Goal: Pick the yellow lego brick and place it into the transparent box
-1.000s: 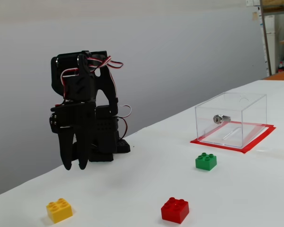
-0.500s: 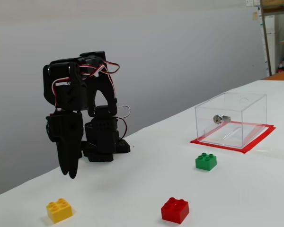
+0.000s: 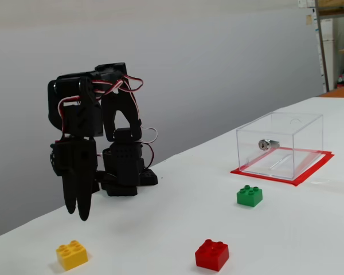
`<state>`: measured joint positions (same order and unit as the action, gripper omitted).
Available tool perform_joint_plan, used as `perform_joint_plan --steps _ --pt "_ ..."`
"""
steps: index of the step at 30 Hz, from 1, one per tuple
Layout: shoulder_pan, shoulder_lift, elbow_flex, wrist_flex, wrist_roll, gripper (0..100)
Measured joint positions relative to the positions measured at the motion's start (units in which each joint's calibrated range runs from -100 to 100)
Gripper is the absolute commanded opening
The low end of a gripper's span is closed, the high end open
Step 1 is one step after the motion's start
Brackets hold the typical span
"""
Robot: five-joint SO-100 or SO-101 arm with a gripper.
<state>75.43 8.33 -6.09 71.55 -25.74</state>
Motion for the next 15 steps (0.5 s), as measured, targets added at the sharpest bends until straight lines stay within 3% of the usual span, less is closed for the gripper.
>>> perform_joint_plan --steps 15 --pt "1.4 11.0 -14.8 0.1 5.7 33"
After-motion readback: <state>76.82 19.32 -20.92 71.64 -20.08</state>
